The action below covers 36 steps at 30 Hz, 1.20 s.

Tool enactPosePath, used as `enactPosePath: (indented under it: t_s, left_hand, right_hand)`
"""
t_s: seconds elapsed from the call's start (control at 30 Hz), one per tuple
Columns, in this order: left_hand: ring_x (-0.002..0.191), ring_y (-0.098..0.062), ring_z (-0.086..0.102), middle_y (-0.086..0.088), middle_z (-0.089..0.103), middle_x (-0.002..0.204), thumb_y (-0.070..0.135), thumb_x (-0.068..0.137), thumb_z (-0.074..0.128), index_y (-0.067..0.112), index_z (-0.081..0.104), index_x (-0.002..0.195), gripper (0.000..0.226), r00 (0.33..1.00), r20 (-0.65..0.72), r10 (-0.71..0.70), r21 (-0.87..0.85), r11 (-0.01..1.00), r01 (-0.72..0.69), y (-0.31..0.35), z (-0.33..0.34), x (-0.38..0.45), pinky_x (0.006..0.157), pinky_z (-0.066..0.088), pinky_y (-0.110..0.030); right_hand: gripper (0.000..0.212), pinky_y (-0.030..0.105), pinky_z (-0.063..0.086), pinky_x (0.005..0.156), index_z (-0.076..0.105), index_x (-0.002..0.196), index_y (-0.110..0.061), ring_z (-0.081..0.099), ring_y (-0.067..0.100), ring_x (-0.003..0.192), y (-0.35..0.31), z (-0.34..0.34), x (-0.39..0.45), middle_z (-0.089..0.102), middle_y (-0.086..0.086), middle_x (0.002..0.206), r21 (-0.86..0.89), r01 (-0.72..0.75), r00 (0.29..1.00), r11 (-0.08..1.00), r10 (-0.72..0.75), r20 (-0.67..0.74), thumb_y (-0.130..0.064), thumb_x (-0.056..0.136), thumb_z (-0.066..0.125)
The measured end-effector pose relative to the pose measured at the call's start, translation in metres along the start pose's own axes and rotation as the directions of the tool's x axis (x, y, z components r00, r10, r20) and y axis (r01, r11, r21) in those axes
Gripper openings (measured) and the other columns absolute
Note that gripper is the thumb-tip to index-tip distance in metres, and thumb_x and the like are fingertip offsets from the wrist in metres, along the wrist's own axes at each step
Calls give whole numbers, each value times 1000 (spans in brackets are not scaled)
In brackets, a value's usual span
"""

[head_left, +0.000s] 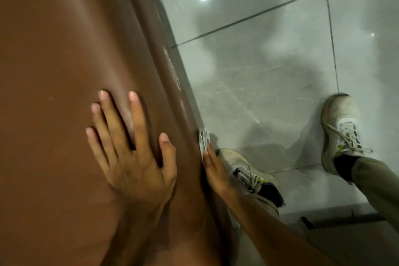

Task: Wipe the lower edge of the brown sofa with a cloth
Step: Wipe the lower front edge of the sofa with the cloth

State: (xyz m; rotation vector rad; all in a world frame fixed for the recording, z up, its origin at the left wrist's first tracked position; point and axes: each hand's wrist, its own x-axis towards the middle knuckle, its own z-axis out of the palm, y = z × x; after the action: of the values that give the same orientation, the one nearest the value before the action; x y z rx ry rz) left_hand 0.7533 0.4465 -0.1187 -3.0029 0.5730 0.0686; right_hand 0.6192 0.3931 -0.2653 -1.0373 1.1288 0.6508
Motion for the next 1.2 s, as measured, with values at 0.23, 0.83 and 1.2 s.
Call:
enactPosePath:
  t_s: [0.23, 0.83, 1.2]
  left_hand:
    - [175, -42, 14, -23, 14, 187, 42, 108, 47, 18, 19, 179, 80, 1000, 19, -15, 4, 1000, 15, -2, 3, 56, 141, 16, -65]
    - [171, -28, 33, 0, 34, 184, 94, 98, 15, 37, 24, 176, 98, 996, -38, -76, -77, 994, 73, -45, 35, 213, 142, 29, -53]
    - [165, -33, 42, -2, 33, 183, 82, 102, 9, 39, 11, 177, 87, 997, 32, -75, -64, 995, 77, -34, 28, 208, 136, 39, -54]
  right_hand:
    - [49, 32, 18, 127, 26, 151, -62, 18, 3, 157, -77, 20, 6, 24, -20, 169, 51, 374, 923, 926, -377, 73, -45, 107, 40]
    - [48, 18, 23, 120, 39, 157, -30, 31, 2, 150, -79, 17, 74, 39, -8, 164, 41, 288, 957, 957, -286, -55, -33, 109, 45]
    - [45, 11, 19, 121, 34, 143, -70, 22, -16, 149, -38, 28, -15, 28, -39, 160, 37, 243, 970, 969, -242, -39, -47, 105, 42]
